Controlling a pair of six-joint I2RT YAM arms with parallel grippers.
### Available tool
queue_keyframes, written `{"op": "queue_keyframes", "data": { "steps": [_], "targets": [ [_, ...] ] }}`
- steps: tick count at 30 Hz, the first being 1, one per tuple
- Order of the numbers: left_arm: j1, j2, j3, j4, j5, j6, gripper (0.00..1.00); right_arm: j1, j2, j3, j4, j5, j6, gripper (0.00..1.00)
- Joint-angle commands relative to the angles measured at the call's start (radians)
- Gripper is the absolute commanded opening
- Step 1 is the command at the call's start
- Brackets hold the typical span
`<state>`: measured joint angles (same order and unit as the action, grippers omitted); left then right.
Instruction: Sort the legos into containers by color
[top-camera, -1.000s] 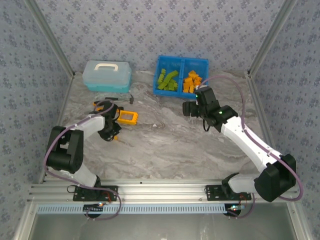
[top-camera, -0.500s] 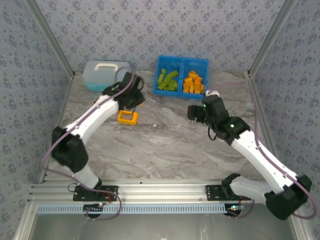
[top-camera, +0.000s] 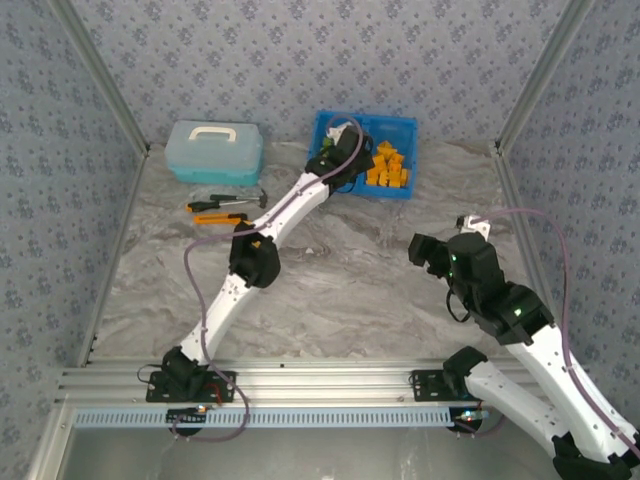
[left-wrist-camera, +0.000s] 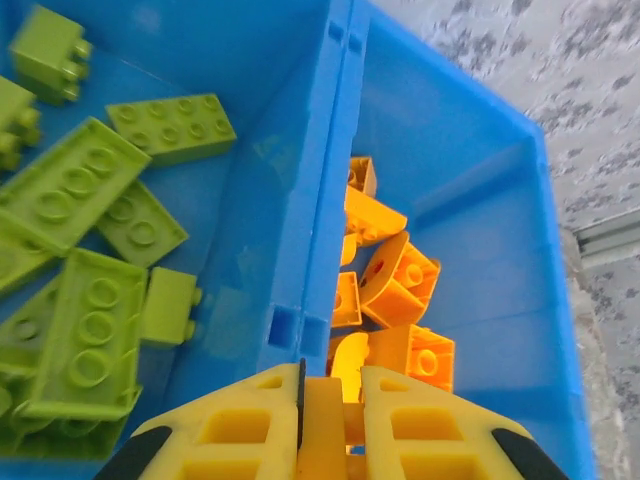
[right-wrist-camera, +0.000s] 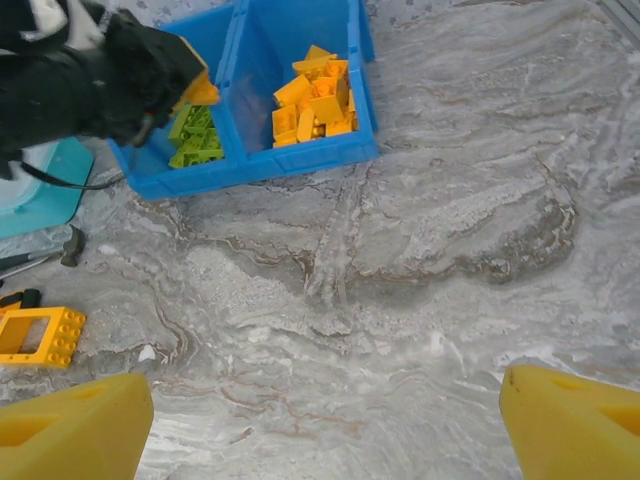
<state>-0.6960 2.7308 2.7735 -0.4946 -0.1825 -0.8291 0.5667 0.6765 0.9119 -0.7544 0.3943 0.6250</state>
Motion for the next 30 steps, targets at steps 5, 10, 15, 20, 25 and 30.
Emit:
{"op": "queue_keyframes", "data": {
  "steps": [5,10,15,20,25,30],
  "targets": [
    [-0.026,0.002,0.015,0.233,-0.048,0.191,0.05,0.008,-0.009,-0.022,-0.057,0.023,0.048,0.93],
    [-0.02,0.012,0.017,0.299,-0.088,0.209,0.16,0.007,-0.008,-0.027,-0.049,0.009,0.063,0.94],
    [-0.018,0.054,0.056,0.373,-0.079,0.235,0.5,0.008,-0.009,-0.023,-0.067,0.006,0.074,0.94],
    [-0.016,0.041,0.064,0.395,-0.056,0.273,0.69,0.009,-0.009,-0.024,-0.077,-0.004,0.094,0.94],
    [-0.013,-0.059,0.064,0.305,-0.033,0.282,0.74,0.007,-0.008,-0.026,-0.063,-0.011,0.096,0.94],
    [-0.015,-0.268,0.035,0.02,0.011,0.318,0.85,0.009,0.038,-0.045,0.033,-0.103,-0.03,0.95]
  ]
}}
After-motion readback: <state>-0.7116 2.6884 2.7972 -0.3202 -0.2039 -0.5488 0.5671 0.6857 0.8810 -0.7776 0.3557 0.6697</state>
